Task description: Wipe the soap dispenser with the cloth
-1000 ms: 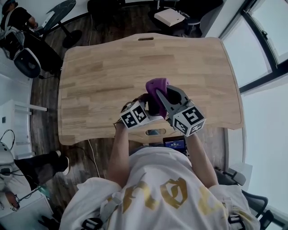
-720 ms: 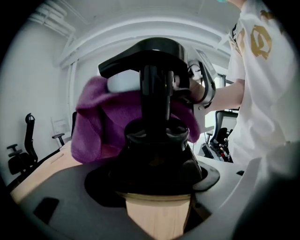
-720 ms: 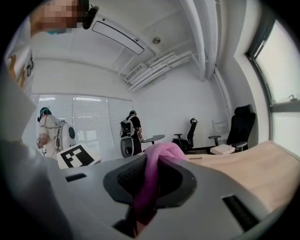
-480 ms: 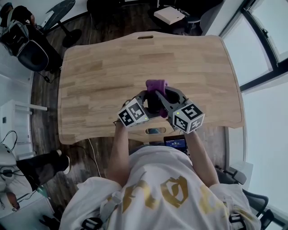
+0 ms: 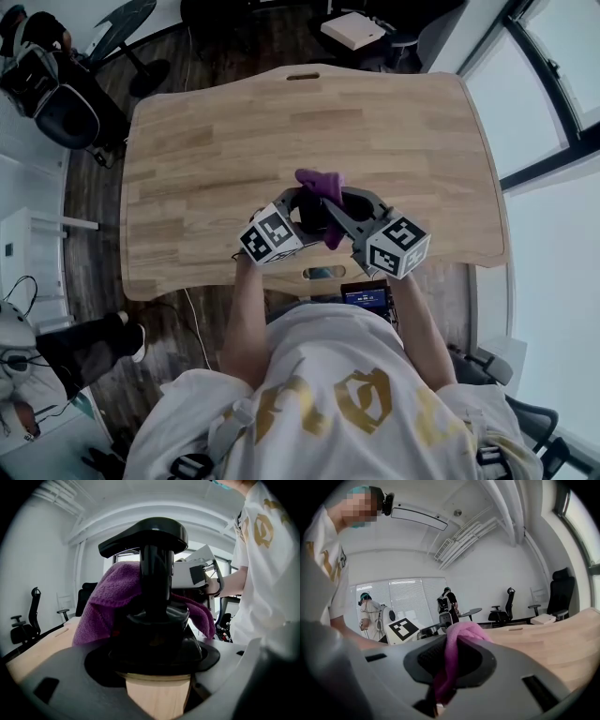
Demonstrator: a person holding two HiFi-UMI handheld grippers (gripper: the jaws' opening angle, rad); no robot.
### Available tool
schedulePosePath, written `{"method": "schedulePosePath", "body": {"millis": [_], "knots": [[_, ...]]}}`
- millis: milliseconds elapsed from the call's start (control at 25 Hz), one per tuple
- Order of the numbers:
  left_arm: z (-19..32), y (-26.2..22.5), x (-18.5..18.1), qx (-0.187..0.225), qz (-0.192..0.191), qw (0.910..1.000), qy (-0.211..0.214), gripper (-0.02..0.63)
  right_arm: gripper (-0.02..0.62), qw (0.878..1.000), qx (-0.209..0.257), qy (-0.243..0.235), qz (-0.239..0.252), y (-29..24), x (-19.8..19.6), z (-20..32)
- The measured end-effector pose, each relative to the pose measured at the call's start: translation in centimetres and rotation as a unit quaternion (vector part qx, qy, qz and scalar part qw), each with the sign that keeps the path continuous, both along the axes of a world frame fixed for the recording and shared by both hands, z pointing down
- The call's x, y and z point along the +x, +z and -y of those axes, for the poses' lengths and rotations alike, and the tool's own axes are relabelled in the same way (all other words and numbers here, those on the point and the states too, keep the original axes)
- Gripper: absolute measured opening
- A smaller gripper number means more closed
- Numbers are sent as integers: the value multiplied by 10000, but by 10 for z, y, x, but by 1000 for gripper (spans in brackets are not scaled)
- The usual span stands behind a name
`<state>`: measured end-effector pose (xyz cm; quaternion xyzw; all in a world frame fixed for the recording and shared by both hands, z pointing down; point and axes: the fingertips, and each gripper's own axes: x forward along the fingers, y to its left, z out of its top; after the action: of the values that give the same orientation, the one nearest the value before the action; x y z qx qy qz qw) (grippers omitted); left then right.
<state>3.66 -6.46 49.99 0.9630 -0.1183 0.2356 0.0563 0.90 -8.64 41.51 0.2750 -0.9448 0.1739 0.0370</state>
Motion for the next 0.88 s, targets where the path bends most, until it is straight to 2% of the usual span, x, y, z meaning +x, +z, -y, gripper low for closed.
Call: {"method": "schedulePosePath", "body": {"millis": [280, 880], "knots": [[10, 4, -13, -113, -1, 9997, -224, 368, 51, 9987, 187, -478, -7, -4, -14, -14], [19, 8, -21, -239, -19, 9990, -368, 368, 51, 9877, 19, -1559, -73, 6, -43, -43]]}}
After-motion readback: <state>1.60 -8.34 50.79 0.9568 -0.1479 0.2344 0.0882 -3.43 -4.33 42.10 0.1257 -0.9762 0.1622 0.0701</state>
